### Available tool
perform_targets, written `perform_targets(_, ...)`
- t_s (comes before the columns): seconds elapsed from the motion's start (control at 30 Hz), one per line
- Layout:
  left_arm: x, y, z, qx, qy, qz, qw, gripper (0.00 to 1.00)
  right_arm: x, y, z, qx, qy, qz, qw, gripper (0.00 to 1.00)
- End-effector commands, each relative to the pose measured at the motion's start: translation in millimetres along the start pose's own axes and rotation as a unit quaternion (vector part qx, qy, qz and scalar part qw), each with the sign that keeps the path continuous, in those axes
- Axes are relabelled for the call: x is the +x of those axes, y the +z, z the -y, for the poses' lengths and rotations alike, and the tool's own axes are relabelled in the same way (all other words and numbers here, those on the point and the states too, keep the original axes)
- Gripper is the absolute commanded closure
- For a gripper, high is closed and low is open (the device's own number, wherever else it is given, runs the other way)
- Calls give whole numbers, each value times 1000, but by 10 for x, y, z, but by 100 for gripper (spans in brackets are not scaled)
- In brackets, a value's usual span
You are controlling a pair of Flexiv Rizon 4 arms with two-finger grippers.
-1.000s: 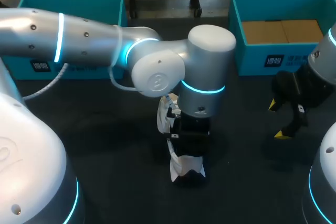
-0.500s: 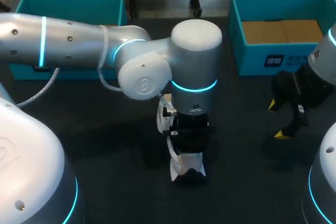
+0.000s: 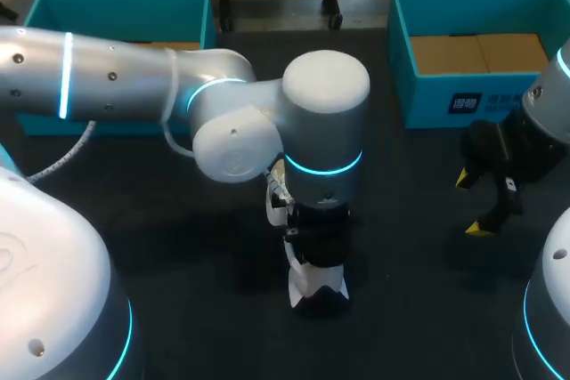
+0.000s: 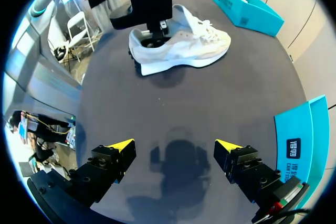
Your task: Take the shoe out of the shoebox, open the shoe tongue, remove and reinsert the insole, then place the shoe into the shoebox
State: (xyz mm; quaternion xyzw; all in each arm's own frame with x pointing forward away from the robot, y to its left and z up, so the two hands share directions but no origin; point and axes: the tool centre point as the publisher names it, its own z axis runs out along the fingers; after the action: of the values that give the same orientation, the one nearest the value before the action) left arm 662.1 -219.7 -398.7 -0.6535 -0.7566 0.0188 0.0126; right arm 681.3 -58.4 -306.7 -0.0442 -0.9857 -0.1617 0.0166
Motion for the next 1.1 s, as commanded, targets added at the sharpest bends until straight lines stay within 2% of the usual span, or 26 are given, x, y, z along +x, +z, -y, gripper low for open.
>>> perform_targets(0.03, 159, -255, 17, -13, -3, 15, 1000, 100, 9, 8, 0, 1, 0, 1, 1000, 0)
perform_targets(0.27, 171, -438, -63, -12, -15, 23, 1000, 100, 9, 8, 0, 1, 0, 1, 1000, 0)
perform_targets(0.43, 157, -519, -98, -45, -28, 11, 999, 100, 9, 8, 0, 1, 0, 1, 1000, 0)
perform_targets(0.57, 115, -504, -147, -54, -34, 3, 998, 100, 9, 8, 0, 1, 0, 1, 1000, 0)
perform_targets(0.8, 42, -412, -90, -76, -47, -8, 996, 100, 9, 8, 0, 1, 0, 1, 1000, 0)
perform_targets(1.07, 32, -354, -132, -79, -64, -18, 995, 100, 9, 8, 0, 1, 0, 1, 1000, 0)
perform_targets(1.1, 33, -354, -132, -79, -65, -20, 995, 96, 9, 8, 0, 1, 0, 1, 1000, 0)
